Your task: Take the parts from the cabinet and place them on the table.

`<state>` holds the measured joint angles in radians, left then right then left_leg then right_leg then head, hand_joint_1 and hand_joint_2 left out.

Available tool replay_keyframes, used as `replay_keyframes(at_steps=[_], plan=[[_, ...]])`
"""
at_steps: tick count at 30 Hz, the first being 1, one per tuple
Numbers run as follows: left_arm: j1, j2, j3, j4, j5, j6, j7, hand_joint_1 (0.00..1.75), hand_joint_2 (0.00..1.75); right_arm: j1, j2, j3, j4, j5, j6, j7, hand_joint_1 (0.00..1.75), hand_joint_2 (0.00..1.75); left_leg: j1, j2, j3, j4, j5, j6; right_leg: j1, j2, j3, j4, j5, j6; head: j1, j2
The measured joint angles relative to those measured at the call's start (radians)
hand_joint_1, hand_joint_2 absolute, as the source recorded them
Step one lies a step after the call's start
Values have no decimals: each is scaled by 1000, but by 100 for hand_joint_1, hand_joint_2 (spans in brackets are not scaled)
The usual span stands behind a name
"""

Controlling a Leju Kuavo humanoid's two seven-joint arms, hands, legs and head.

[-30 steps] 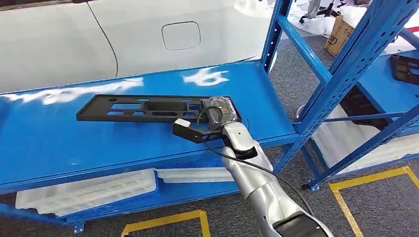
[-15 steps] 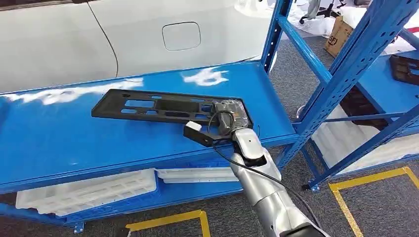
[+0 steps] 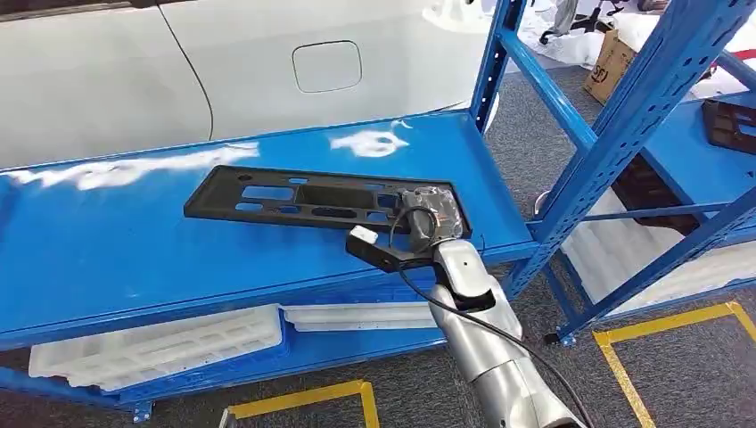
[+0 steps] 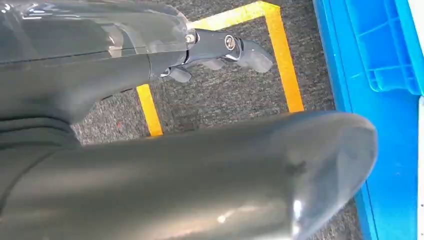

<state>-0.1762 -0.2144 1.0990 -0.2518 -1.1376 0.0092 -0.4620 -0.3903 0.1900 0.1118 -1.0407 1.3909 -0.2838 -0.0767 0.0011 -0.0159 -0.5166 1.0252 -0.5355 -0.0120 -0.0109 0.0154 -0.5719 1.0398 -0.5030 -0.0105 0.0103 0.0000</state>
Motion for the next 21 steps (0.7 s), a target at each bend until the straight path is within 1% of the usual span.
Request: replay_keyframes(at_steps=[3,7,9,11,12,15,17,21], plan=[[0,0,-3,0,1,-11,-9,0,0,8,-3,-1,-12,3,0,3,175,175,0,0,0,0,0,0,0,0,0,0,0,0,0,0],[0,0,-9,0,2,-11,-5,0,0,17,-7,-1,-21,5,-14,-1,175,175,0,0,0,0,0,0,0,0,0,0,0,0,0,0],[0,0,-10,0,0,-3,5,0,0,19,-7,-1,-23,2,-15,-7,175,175,0,0,0,0,0,0,0,0,0,0,0,0,0,0],[1,0,-23,0,-24,23,31,0,0,24,-7,0,-37,-3,-11,-24,175,175,0,0,0,0,0,0,0,0,0,0,0,0,0,0],[2,0,-36,0,-44,40,51,0,0,28,-7,2,-51,-5,-4,-31,175,175,0,0,-1,0,0,0,0,0,0,0,0,0,0,0],[6,0,-63,0,-73,67,89,0,0,37,-8,15,-104,-19,33,-44,175,175,0,0,-1,0,0,0,0,0,-1,0,0,0,0,0],[11,0,-81,0,-84,78,101,0,0,37,-12,34,-155,-32,63,-45,175,175,0,0,-2,0,0,0,0,0,-1,0,0,0,0,0],[21,0,-106,0,-100,88,121,0,0,34,-23,66,-234,-56,96,-56,175,175,0,0,-2,0,0,0,0,0,-2,0,0,0,0,0]])
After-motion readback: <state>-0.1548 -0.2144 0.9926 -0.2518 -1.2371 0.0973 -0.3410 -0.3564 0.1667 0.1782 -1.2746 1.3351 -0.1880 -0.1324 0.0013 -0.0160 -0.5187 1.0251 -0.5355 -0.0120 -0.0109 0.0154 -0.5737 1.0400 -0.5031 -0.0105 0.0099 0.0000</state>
